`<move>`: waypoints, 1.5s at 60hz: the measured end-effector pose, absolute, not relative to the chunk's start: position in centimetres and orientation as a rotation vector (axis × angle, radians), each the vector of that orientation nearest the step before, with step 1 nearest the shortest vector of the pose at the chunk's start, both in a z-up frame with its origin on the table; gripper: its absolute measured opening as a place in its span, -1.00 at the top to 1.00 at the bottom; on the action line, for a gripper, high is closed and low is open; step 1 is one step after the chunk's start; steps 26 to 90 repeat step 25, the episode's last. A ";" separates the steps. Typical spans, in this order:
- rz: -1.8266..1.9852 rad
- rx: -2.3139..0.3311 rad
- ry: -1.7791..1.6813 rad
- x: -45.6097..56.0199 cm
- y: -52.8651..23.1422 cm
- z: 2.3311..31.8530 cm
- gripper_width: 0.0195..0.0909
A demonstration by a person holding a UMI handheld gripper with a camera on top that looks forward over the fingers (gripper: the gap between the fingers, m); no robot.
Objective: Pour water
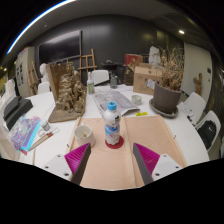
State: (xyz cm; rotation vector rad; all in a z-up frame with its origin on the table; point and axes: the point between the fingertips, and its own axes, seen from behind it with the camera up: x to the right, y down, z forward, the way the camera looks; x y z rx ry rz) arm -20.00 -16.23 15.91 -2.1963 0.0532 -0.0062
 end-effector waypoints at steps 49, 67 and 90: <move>-0.104 -2.224 0.085 -21.7 -23.7 18.6 -0.85; -0.104 -2.224 0.085 -21.7 -23.7 18.6 -0.85; -0.104 -2.224 0.085 -21.7 -23.7 18.6 -0.85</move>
